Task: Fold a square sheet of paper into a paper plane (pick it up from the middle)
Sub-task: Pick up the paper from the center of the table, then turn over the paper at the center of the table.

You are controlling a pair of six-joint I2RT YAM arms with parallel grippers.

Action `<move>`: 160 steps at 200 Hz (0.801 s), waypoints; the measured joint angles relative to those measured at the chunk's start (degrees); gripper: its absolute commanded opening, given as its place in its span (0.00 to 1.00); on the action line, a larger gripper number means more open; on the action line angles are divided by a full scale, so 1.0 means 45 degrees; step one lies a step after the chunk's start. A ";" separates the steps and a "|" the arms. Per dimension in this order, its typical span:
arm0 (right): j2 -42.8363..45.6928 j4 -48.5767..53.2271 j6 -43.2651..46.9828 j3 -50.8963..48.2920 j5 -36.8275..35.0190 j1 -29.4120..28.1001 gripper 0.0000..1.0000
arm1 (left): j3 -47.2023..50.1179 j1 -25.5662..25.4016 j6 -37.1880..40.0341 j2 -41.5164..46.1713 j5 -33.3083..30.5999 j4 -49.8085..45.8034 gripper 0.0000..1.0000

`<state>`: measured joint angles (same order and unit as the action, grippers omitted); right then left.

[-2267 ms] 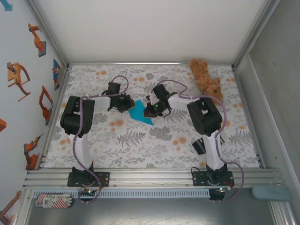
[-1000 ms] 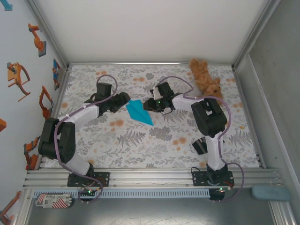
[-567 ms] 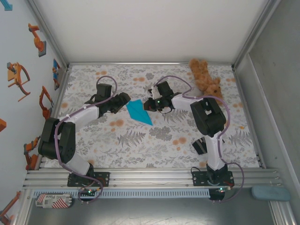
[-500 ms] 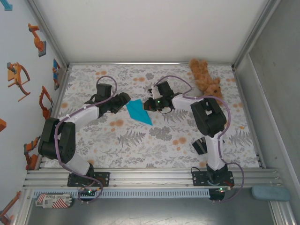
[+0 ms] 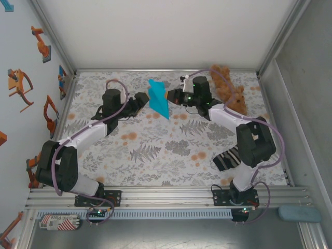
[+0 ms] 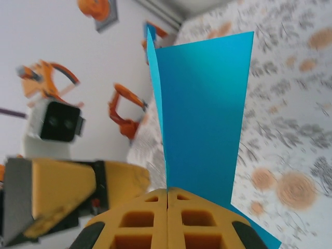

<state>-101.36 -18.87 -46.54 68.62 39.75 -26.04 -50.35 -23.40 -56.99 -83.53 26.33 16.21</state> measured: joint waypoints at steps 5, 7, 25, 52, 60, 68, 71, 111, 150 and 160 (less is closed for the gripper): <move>0.0087 -0.0238 -0.0199 -0.0063 0.0034 0.0029 0.00 | -0.0024 -0.0141 -0.0049 0.0000 0.0083 0.0180 0.76; 0.0126 -0.0379 -0.0364 -0.0087 0.0063 0.0049 0.00 | -0.0034 -0.0180 -0.0058 -0.0005 0.0112 0.0238 0.76; 0.0248 -0.1389 -0.1341 -0.0267 0.0306 0.0170 0.00 | -0.0151 -0.0651 -0.0214 -0.0068 0.0442 0.1078 0.75; 0.0253 -0.2448 -0.2594 -0.0427 0.0578 0.0287 0.00 | -0.0554 -0.1001 -0.0651 -0.0617 0.0937 0.2676 0.66; 0.0253 -0.2642 -0.2837 -0.0432 0.0651 0.0311 0.00 | -0.0593 -0.1030 -0.0806 -0.0782 0.1025 0.3133 0.61; 0.0253 -0.2803 -0.3036 -0.0432 0.0695 0.0321 0.00 | -0.0617 -0.1044 -0.0947 -0.0928 0.1073 0.3478 0.57; 0.0253 -0.2866 -0.3084 -0.0432 0.0709 0.0330 0.00 | -0.0627 -0.1044 -0.0962 -0.0976 0.1078 0.3560 0.56; 0.0253 -0.3410 -0.3784 -0.0505 0.0967 0.0355 0.00 | -0.0656 -0.1069 -0.1083 -0.1316 0.1166 0.3920 0.54; 0.0257 -0.3866 -0.4347 -0.0520 0.1030 0.0355 0.00 | -0.0903 -0.1243 -0.1122 -0.1486 0.1477 0.4104 0.46; 0.0262 -0.4031 -0.4469 -0.0573 0.1039 0.0364 0.00 | -0.0933 -0.1292 -0.1137 -0.1520 0.1574 0.4303 0.43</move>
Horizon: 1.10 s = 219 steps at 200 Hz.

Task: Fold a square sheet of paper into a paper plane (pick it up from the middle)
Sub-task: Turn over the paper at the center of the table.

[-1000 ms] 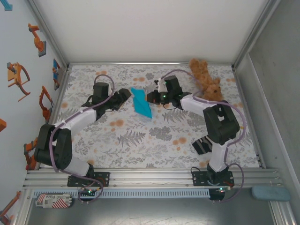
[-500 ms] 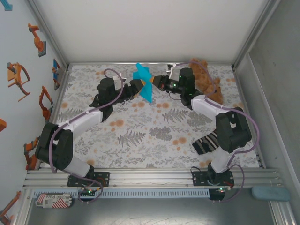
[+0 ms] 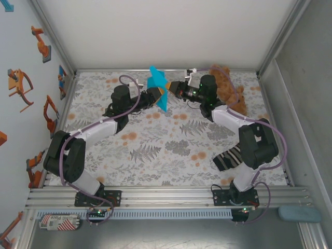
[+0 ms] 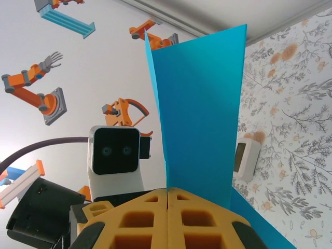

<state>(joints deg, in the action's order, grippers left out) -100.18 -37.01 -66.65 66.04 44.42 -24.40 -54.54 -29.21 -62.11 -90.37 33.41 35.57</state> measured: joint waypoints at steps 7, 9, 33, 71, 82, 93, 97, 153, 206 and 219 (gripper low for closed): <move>0.0005 -0.0078 -0.0102 -0.0029 0.0034 0.0005 0.00 | 0.0000 -0.0010 -0.0024 -0.0010 0.0068 0.0160 0.42; 0.0010 -0.0087 -0.0107 -0.0034 0.0034 0.0005 0.00 | 0.0000 -0.0015 -0.0049 -0.0010 0.0078 0.0189 0.42; 0.0010 -0.0301 -0.0398 -0.0112 0.0039 0.0063 0.00 | -0.0019 -0.0015 -0.0029 -0.0010 0.0170 0.0413 0.37; 0.0117 -0.0505 -0.0729 -0.0214 0.0068 0.0146 0.00 | -0.0019 -0.0015 -0.0015 -0.0010 0.0204 0.0568 0.26; 0.0170 -0.0549 -0.0821 -0.0214 0.0097 0.0160 0.00 | -0.0019 -0.0015 -0.0005 -0.0010 0.0209 0.0622 0.24; 0.0219 -0.0622 -0.0879 -0.0214 0.0131 0.0160 0.01 | -0.0019 -0.0015 0.0010 -0.0010 0.0214 0.0656 0.21; 0.0228 -0.0651 -0.0903 -0.0214 0.0141 0.0160 0.01 | -0.0019 -0.0015 0.0010 -0.0010 0.0214 0.0665 0.20; 0.0398 -0.0835 -0.0947 -0.0359 0.0262 0.0316 0.26 | -0.0087 -0.0015 0.0083 -0.0010 0.0219 0.0622 0.11; 0.0559 -0.0563 -0.0695 -0.1103 0.0019 0.1268 0.44 | -0.0389 0.0015 0.1219 0.0155 -0.0189 -0.1069 0.08; 0.0719 0.0117 -0.0223 -0.1190 -0.0121 0.1447 0.45 | -0.0510 0.0015 0.1758 0.0321 -0.0491 -0.2152 0.08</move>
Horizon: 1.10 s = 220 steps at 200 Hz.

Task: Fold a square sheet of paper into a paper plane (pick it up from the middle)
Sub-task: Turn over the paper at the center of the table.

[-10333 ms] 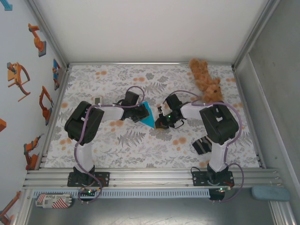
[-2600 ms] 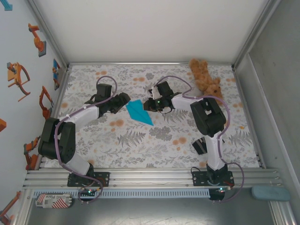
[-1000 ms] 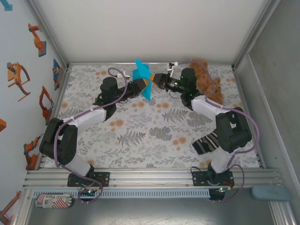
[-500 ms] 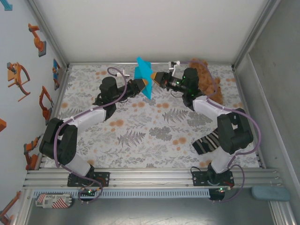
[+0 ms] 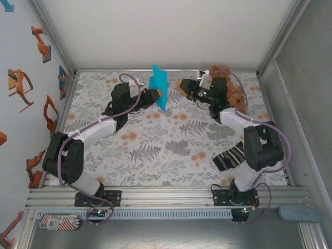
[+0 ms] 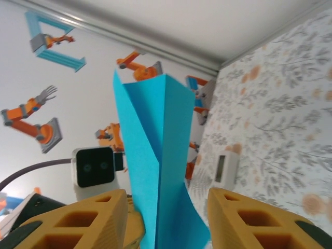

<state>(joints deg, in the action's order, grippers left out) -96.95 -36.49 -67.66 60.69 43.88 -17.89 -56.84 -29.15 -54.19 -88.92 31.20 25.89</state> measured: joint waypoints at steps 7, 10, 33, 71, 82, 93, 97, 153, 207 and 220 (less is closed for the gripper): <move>0.0126 0.0529 0.0379 0.0000 -0.0112 0.0068 0.46 | -0.0146 0.0000 0.0335 0.0078 -0.0199 -0.0675 0.08; 0.0204 0.0787 0.0568 0.0000 -0.0214 0.0087 0.46 | -0.0248 -0.0005 0.0515 0.0112 -0.0325 -0.1035 0.08; 0.1103 0.3808 0.2657 0.0112 -0.1350 0.0112 0.47 | -0.1574 -0.0097 0.2229 0.0180 -0.1753 -0.4381 0.08; 0.2288 0.8466 0.5921 0.1093 -0.4119 0.0112 0.53 | -0.4085 -0.0665 0.4857 -0.0126 -0.5362 -0.9530 0.08; 0.2521 0.9277 0.6606 0.1229 -0.4901 0.0112 0.54 | -0.4867 -0.0952 0.5469 -0.0559 -0.6698 -1.0822 0.08; 0.2735 0.9928 0.7077 0.1229 -0.5566 0.0112 0.54 | -0.5576 -0.1243 0.6033 -0.1161 -0.8068 -1.1914 0.08; 0.2788 1.0137 0.7237 0.1229 -0.5770 0.0112 0.54 | -0.5843 -0.1365 0.6237 -0.1428 -0.8573 -1.2347 0.08; 0.3269 1.1400 0.8058 0.0971 -0.8048 0.0117 0.53 | -0.8582 -0.2497 0.7810 -0.5872 -1.3896 -1.6164 0.07; 0.3269 1.1735 0.8004 0.0597 -0.9020 0.0199 0.52 | -1.0365 -0.2948 0.8257 -0.8816 -1.6126 -1.7660 0.08; 0.3269 1.1730 0.7990 0.0534 -0.9092 0.0282 0.52 | -1.0603 -0.3026 0.8281 -0.9253 -1.6393 -1.7864 0.09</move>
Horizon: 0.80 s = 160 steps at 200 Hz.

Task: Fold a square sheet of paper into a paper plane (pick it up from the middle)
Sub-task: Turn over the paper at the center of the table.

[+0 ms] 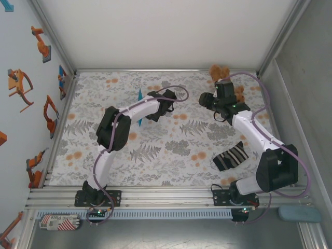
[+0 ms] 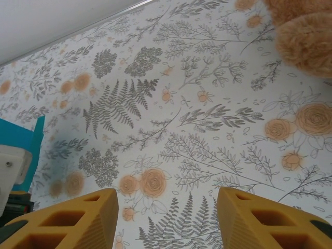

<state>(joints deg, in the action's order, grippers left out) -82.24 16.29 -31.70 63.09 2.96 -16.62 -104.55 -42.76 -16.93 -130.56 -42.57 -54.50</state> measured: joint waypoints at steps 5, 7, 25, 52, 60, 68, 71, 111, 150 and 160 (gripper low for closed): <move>0.0000 0.0010 -0.0034 -0.0010 -0.0024 0.0029 0.51 | -0.0087 -0.0024 0.0005 -0.0141 -0.0087 -0.0078 0.09; 0.0000 0.0024 -0.0044 -0.0019 -0.0029 0.0044 0.51 | -0.0117 -0.0044 0.0010 -0.0214 -0.0126 -0.0102 0.10; 0.0000 0.0087 -0.0180 -0.0058 -0.0058 0.0155 0.51 | -0.0379 -0.0199 0.0029 -0.0704 -0.0403 -0.0325 0.12; -0.0010 0.0141 -0.0418 -0.0058 -0.0053 0.0204 0.50 | -0.0670 -0.0457 0.0044 -0.1214 -0.0534 -0.0520 0.15; -0.0029 0.0146 -0.0495 -0.0058 -0.0029 0.0204 0.49 | -0.0719 -0.0505 0.0039 -0.1292 -0.0495 -0.0568 0.16; -0.0068 0.0141 -0.0568 -0.0058 -0.0005 0.0204 0.49 | -0.0748 -0.0559 0.0024 -0.1336 -0.0345 -0.0607 0.17; -0.0083 0.0146 -0.0593 -0.0058 0.0000 0.0204 0.49 | -0.0753 -0.0573 0.0005 -0.1341 -0.0301 -0.0622 0.18; -0.0223 0.0136 -0.0879 -0.0083 0.0228 0.0204 0.49 | -0.0967 -0.0607 -0.0311 -0.1341 0.0855 -0.0704 0.28; -0.0248 0.0126 -0.1107 -0.0189 0.0457 0.0204 0.48 | -0.0865 -0.0549 -0.0928 -0.0884 0.2691 -0.0427 0.37; -0.0272 0.0131 -0.1141 -0.0194 0.0476 0.0204 0.48 | -0.0515 -0.0583 -0.1180 -0.0486 0.3628 -0.0019 0.39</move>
<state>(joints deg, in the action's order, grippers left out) -83.46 16.88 -36.84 62.22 5.10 -15.70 -106.87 -45.39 -22.24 -132.75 -26.24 -54.59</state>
